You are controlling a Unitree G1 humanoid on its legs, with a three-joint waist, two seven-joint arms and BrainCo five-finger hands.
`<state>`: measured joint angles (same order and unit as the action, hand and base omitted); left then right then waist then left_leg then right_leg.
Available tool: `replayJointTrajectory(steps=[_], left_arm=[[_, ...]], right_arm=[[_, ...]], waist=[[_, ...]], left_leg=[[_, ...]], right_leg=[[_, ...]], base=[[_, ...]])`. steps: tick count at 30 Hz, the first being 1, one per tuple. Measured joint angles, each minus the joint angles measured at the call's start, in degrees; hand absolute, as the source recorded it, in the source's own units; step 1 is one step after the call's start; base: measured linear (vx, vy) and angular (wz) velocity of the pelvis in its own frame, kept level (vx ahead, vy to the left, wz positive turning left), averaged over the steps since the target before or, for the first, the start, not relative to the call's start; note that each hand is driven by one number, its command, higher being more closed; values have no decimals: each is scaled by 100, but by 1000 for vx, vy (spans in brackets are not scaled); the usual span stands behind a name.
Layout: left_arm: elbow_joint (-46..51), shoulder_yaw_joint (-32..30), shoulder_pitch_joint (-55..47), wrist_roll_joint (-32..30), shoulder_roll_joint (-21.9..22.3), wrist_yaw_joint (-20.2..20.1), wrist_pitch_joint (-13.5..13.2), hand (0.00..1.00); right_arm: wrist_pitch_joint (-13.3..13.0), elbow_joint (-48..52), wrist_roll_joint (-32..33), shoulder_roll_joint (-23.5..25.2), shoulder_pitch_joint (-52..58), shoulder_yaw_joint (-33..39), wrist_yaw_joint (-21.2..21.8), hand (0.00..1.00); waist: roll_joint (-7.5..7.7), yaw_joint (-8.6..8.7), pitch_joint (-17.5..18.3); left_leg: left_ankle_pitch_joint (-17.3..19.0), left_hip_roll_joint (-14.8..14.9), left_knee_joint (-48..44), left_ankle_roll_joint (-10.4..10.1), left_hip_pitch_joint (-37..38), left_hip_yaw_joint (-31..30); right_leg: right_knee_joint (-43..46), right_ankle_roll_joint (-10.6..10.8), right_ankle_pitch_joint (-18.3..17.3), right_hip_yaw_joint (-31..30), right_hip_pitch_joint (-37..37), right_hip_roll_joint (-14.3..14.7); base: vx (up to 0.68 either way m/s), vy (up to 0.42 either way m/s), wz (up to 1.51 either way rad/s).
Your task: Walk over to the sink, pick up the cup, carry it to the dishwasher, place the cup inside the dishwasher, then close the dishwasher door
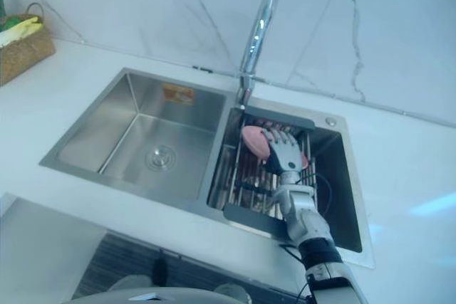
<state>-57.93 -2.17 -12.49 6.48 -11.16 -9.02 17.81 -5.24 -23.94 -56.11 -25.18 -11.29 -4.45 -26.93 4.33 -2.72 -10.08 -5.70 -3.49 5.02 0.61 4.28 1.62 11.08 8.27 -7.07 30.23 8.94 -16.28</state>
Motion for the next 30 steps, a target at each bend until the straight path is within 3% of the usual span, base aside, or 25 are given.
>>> replayJointTrajectory(steps=[16,26,30], left_arm=[[2,1,-1,-5,-7,-1,-4,0],[94,-14,-31,-9,-6,-3,2,0],[119,-62,-34,-9,13,-5,2,0]], right_arm=[[47,-197,205,67,-1,-1,-18,100],[55,-96,179,39,-68,26,-552,100],[264,365,463,-35,-363,298,-685,100]], waist=[[15,-13,11],[13,-5,9],[-12,2,-1]], left_leg=[[-21,1,0,-2,-17,-4],[-16,13,-1,3,-15,38],[-3,32,-1,16,-18,142]], right_leg=[[2,-11,8,15,-4,2],[0,-19,18,-40,-32,7],[-18,-34,55,-147,-98,21]], base=[[-2,-1,1],[0,0,-2],[2,-10,-13]])
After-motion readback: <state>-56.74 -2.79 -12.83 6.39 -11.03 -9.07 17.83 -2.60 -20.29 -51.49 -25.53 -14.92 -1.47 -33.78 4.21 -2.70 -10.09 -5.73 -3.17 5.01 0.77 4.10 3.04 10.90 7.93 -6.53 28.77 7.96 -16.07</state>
